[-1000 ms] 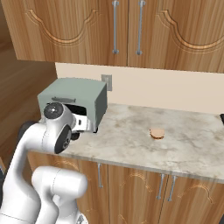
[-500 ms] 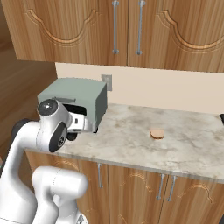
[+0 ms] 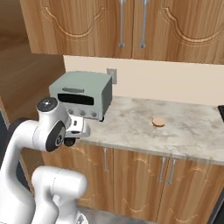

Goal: Place the eggplant and lemon wedge inside the fridge drawer. Close the drawer after placing the vegetables.

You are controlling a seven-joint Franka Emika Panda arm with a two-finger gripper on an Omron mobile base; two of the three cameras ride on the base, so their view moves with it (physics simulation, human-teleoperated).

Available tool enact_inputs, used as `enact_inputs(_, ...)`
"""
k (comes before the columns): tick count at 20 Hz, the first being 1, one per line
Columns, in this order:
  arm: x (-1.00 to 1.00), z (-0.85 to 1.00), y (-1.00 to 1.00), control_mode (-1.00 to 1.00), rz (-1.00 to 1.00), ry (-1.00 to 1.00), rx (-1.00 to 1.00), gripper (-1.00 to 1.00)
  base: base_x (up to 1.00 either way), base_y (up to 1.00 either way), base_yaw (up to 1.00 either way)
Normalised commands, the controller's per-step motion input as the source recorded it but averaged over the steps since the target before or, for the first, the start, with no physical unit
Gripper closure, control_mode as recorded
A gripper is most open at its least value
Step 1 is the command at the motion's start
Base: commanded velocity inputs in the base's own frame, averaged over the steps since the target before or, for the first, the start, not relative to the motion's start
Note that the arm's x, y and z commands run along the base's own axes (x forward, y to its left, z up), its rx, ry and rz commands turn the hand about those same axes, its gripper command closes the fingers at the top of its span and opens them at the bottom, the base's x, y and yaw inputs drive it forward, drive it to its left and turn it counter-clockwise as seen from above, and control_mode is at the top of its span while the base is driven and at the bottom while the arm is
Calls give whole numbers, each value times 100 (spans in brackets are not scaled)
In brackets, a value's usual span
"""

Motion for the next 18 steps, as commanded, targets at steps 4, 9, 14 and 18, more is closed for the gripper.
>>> enact_inputs(4,0,0,0,100,0,0,0,100,-100,-1,27)
enact_inputs(9,0,0,0,100,0,0,0,100,-98,25,43)
enact_inputs(14,0,0,0,100,0,0,0,100,-72,26,61)
enact_inputs(18,0,0,0,100,0,0,0,100,-49,52,65)
